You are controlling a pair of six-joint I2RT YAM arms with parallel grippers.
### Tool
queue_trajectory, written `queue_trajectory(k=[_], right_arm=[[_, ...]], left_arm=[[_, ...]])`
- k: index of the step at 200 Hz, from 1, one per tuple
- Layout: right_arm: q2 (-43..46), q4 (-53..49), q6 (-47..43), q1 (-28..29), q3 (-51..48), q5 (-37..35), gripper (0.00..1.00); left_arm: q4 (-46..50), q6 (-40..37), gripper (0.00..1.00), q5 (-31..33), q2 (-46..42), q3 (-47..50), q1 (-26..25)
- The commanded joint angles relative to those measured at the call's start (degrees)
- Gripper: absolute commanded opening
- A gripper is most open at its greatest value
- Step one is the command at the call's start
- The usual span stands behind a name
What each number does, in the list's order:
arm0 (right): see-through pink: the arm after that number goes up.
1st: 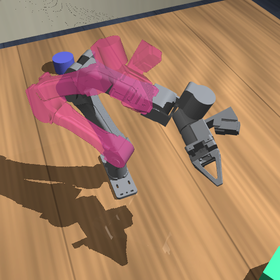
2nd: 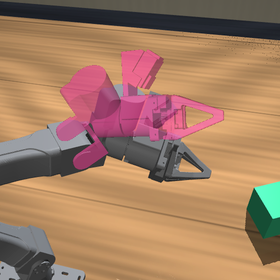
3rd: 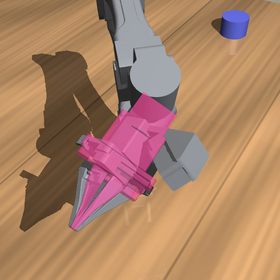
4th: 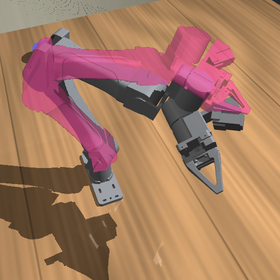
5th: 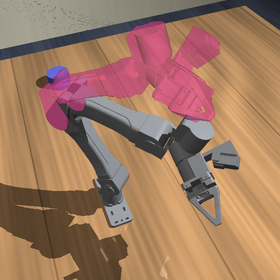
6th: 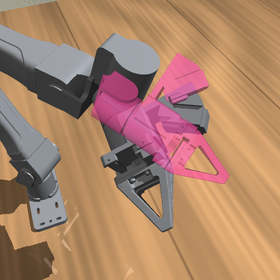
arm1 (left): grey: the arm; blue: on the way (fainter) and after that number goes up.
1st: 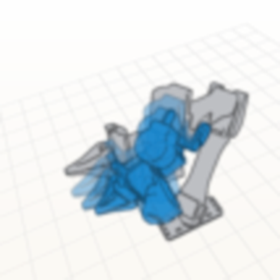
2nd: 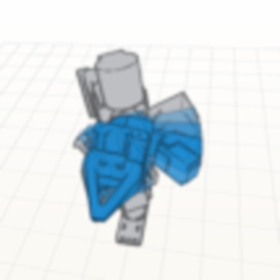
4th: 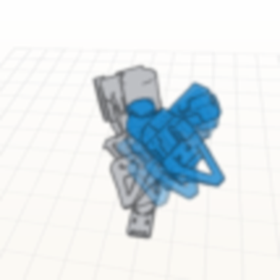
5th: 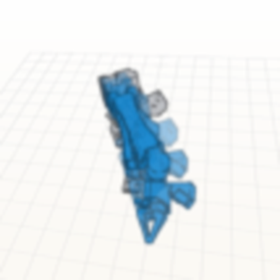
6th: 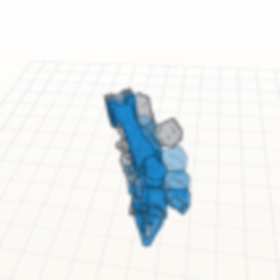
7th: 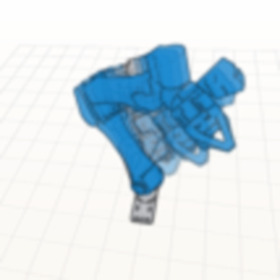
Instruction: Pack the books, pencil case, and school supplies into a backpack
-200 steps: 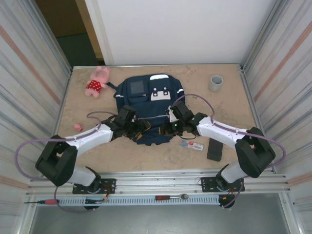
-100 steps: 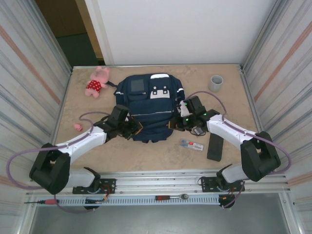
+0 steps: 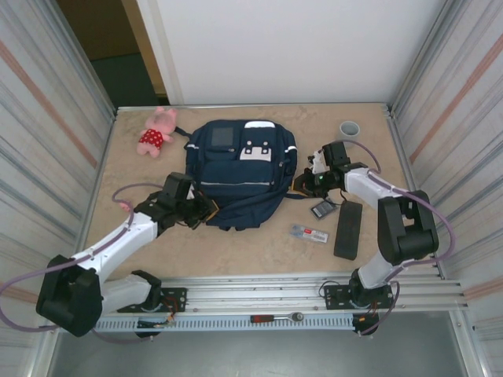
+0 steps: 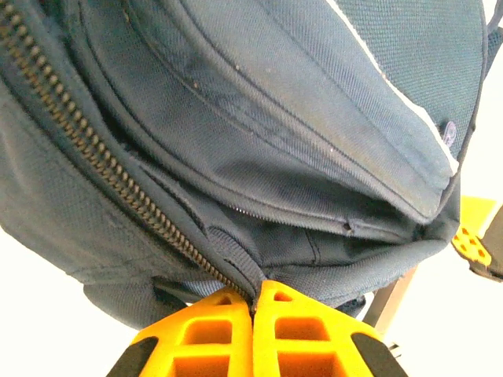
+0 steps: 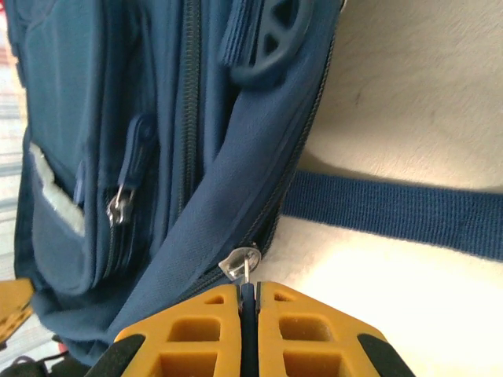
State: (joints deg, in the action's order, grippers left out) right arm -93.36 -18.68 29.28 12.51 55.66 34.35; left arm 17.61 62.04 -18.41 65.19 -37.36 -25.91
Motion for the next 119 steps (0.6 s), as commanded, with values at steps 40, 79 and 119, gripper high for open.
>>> queue_trajectory(k=[40,79,119], right_arm=[[-7.6,10.5,1.3,-4.1,6.8,-8.8,0.00],[-10.6,10.3,0.9,-4.8,9.5,-11.1,0.00],[-12.0,10.0,2.5,-7.7,10.0,-12.7,0.00]], left_arm=[[10.8,-5.1,0.00,0.0,-3.7,1.6,1.5],[12.3,-5.7,0.00,0.2,-5.0,2.4,1.5],[13.1,-5.6,0.00,0.2,-5.9,2.7,1.5]])
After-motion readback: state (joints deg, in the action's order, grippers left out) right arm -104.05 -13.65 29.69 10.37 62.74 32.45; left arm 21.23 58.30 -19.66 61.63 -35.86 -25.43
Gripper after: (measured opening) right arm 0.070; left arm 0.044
